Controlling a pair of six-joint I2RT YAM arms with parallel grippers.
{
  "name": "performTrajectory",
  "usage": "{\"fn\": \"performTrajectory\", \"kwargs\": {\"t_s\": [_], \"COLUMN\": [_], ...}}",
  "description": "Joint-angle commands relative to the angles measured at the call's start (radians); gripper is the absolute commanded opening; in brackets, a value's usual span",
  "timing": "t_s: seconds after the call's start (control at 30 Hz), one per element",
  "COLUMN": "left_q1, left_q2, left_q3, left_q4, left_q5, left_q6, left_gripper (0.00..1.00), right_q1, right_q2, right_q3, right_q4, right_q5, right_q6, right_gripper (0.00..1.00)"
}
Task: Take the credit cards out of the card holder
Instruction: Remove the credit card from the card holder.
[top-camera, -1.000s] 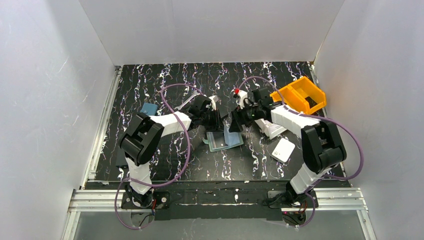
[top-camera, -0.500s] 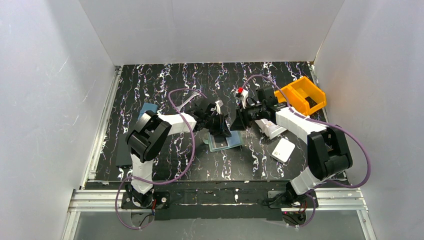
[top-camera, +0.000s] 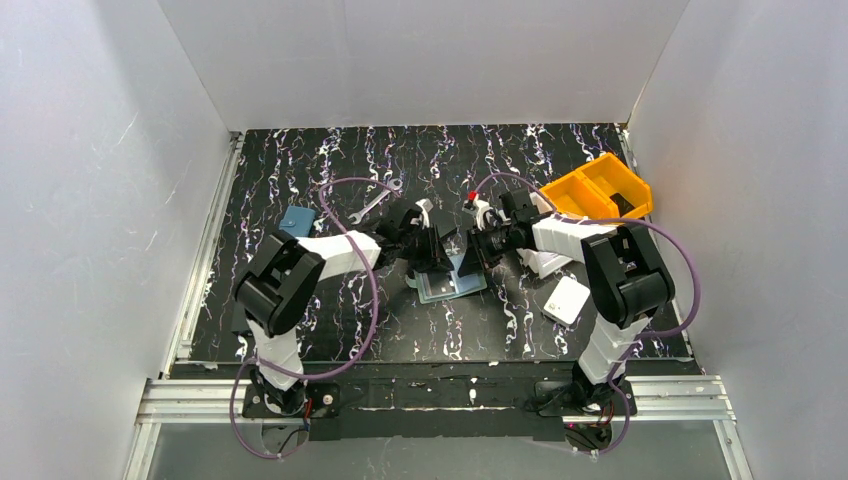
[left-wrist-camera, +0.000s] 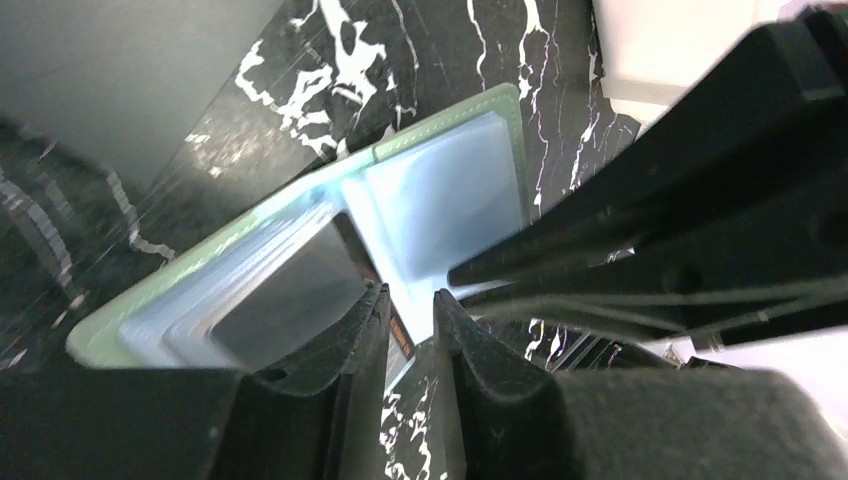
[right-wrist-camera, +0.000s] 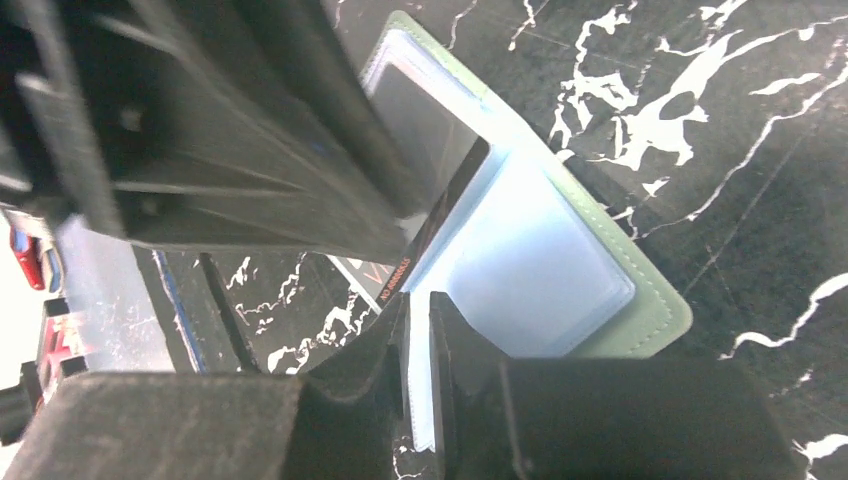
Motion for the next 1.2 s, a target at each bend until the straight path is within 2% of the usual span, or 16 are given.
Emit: {"fn": "performTrajectory", "kwargs": {"t_s": [0.0,0.13,0.4,0.77,1.17], "left_q1": [0.022,0.026,0.026,0.027,0.027], "left_q2": [-0.150,-0.240,-0.301,-0.239,-0.157], "left_q3": [-0.069,-0.136,-0.246,-0.250,-0.253], "left_q4": [-0.001,-0.001,0.001,0.016,0.015], "left_q5": [-0.061,-0.079,-0.106,-0.090,-0.094], "left_q6": [0.006,0.010,-0.018,-0.028,-0.004], "left_gripper": [0.23,0.29,0.28,0.25,0.11], "right_q1": [0.004,0.018,0.031,0.028,0.013], "right_q2": [0.007,0.041,0.074,0.125,0.156], "right_q3": [-0.003,0.009,0.012,0.011,-0.003], "right_q4": [0.046,0.038,0.063,0.090,0.129], "right_q5": [0.070,0.040,-0.015,-0.036,-0.040], "right_q6": [0.024,0.024,0.080,0.132,0.206], "right_gripper": [0.22,0.28,0.40,0.44,0.44]}}
